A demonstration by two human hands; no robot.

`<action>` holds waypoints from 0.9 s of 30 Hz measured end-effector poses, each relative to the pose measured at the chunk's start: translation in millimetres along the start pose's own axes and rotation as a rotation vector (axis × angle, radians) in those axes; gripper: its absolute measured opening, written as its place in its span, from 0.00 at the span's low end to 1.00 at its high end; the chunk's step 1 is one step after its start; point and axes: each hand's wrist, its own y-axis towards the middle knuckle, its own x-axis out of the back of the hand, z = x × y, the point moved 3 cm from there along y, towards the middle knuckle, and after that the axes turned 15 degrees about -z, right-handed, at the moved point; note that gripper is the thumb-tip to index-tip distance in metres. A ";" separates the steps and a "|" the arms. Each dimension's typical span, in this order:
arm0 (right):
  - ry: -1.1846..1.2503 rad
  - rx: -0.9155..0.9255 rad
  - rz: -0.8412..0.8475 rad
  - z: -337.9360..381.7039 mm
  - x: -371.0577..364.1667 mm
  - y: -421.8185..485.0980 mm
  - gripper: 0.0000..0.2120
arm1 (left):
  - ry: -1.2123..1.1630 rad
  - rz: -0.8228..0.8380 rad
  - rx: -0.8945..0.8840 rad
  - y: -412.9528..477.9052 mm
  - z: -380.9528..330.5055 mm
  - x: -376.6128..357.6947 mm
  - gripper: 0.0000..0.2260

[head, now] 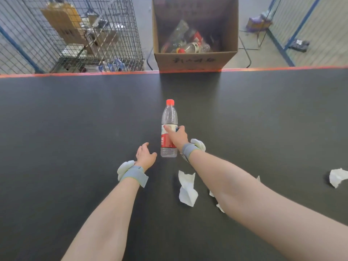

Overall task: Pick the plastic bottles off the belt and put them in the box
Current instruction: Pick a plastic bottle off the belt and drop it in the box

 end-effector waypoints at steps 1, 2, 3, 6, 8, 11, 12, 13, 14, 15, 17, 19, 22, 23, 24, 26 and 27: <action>0.053 -0.045 -0.017 9.3 3.1 11.8 0.30 | -0.003 -0.005 -0.011 9.7 -12.3 -0.7 0.28; 0.108 -0.084 -0.030 22.4 8.3 22.9 0.32 | -0.005 -0.014 -0.026 20.9 -26.4 -0.3 0.28; 0.157 -0.102 -0.044 37.9 12.7 35.7 0.35 | -0.007 -0.023 -0.041 33.7 -40.9 0.2 0.28; 0.353 -0.143 -0.080 117.3 33.4 90.7 0.43 | -0.029 -0.061 -0.089 74.7 -85.8 2.7 0.28; 0.593 -0.206 -0.090 174.6 40.6 166.0 0.48 | -0.060 -0.090 -0.122 99.2 -115.1 4.2 0.28; 0.665 -0.152 -0.046 248.1 46.0 230.0 0.52 | -0.081 -0.110 -0.164 122.5 -140.1 4.8 0.27; 0.592 -0.071 -0.040 259.6 50.5 223.5 0.47 | -0.082 -0.111 -0.167 126.1 -141.2 2.9 0.27; 0.552 -0.053 -0.032 264.4 50.1 208.6 0.41 | -0.075 -0.105 -0.156 127.9 -138.2 0.1 0.27; 0.524 -0.047 -0.016 263.2 50.8 196.5 0.38 | -0.064 -0.097 -0.148 126.9 -132.8 -4.9 0.27; 0.472 -0.026 0.002 257.0 52.5 179.0 0.36 | -0.045 -0.081 -0.135 123.4 -125.0 -9.4 0.28; 0.350 -0.026 0.013 227.3 51.8 175.2 0.35 | 0.009 -0.051 -0.130 106.4 -107.3 -15.7 0.29; 0.267 -0.061 0.019 199.6 48.2 170.7 0.35 | 0.066 -0.025 -0.081 95.3 -88.1 -19.1 0.30; 0.102 -0.056 0.078 165.8 46.7 148.2 0.33 | 0.145 0.017 -0.001 76.1 -62.1 -15.1 0.31; 0.015 -0.026 0.093 156.0 47.0 135.4 0.33 | 0.175 0.019 0.005 65.2 -56.4 -11.1 0.31; -0.078 0.000 0.108 144.0 43.3 126.5 0.33 | 0.208 0.026 0.006 56.8 -51.1 -8.0 0.31; -0.298 0.050 0.130 119.2 40.3 101.8 0.35 | 0.277 0.049 -0.004 37.0 -42.1 -0.7 0.31; -0.403 0.072 0.144 106.7 40.4 85.1 0.36 | 0.317 0.064 -0.018 25.9 -36.5 2.2 0.31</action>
